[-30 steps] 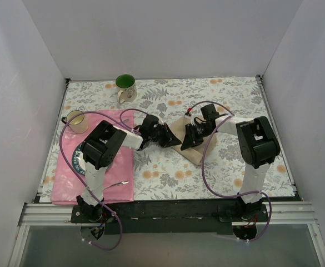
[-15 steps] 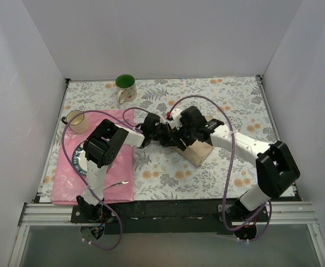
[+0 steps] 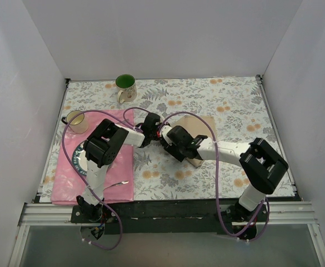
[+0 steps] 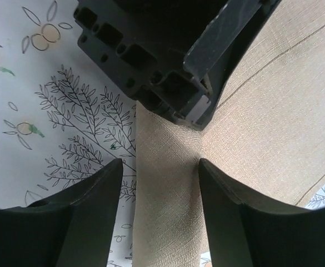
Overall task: Fold the napkin, place the utensils inside, and roll it up
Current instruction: Roll the napkin with the utensil
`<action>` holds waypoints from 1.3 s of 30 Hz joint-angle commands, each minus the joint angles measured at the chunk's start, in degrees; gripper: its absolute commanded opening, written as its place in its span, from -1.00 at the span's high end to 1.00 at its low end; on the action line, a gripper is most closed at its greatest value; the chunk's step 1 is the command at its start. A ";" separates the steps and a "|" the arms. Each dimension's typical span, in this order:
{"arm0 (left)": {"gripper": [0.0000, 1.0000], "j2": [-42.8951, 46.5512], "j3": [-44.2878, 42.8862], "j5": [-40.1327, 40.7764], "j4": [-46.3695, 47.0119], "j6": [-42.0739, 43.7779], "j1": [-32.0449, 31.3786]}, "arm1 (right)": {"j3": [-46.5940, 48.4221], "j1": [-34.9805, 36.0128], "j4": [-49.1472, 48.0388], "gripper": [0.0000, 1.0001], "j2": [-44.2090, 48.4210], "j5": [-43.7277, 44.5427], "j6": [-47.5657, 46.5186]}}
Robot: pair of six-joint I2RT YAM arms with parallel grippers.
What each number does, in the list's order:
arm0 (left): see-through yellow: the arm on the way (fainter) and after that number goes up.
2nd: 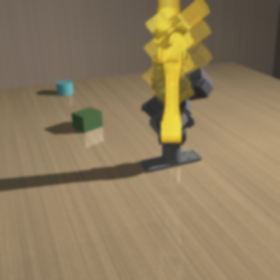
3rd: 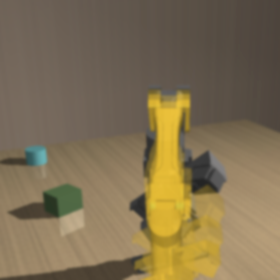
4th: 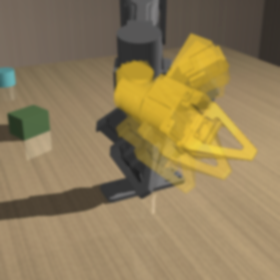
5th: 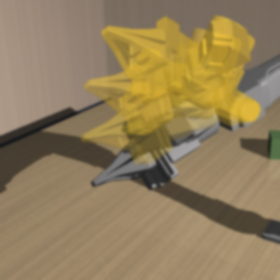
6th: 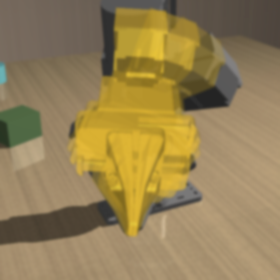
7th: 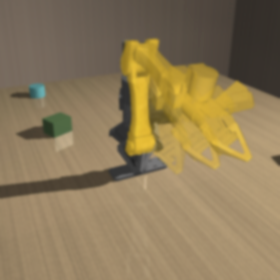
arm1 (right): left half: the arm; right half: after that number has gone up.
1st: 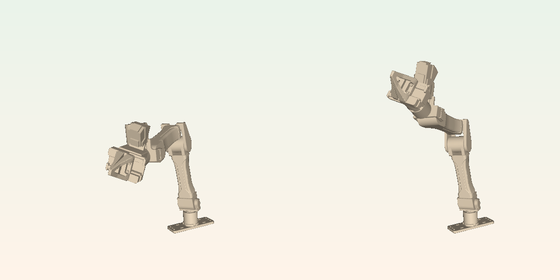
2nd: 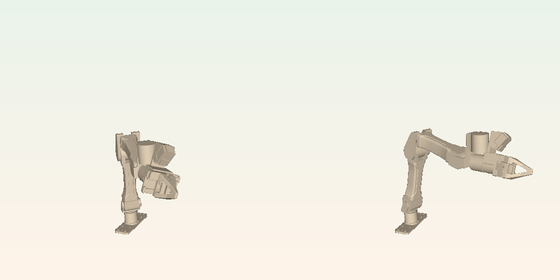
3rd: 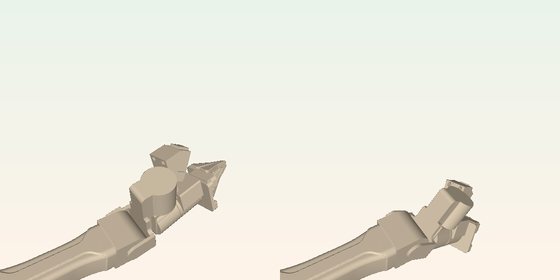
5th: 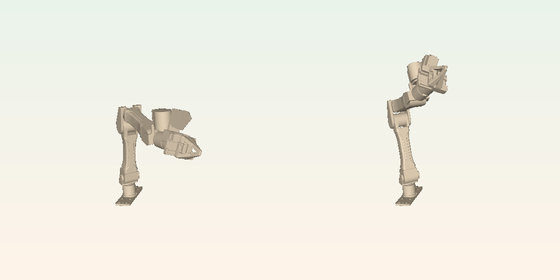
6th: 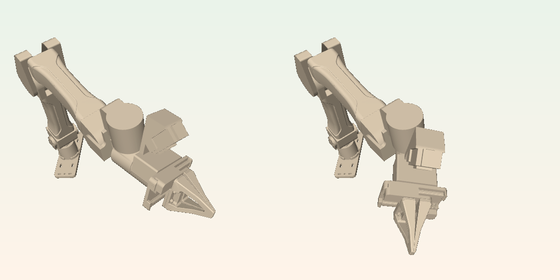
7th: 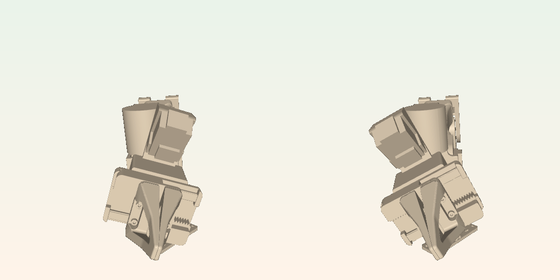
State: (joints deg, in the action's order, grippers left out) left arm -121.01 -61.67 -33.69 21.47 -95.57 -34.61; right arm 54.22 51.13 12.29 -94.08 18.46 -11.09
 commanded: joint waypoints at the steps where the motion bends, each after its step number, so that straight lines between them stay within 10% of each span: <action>1: 1.00 -2.74 1.64 -0.23 -7.94 2.23 -0.63 | 2.73 0.37 -1.05 -0.24 -1.45 1.76 2.39; 27: 1.00 0.34 4.63 -1.38 -7.41 1.97 2.53 | -4.03 -3.23 2.30 0.10 -9.01 -1.50 21.63; 39: 1.00 3.05 2.35 -1.99 -10.04 3.36 5.95 | -6.49 -3.50 -2.53 0.78 -9.72 -5.43 21.38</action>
State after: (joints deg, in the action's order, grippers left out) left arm -120.29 -59.75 -37.45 21.93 -95.83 -31.29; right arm 52.84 48.60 6.09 -97.86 18.55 8.38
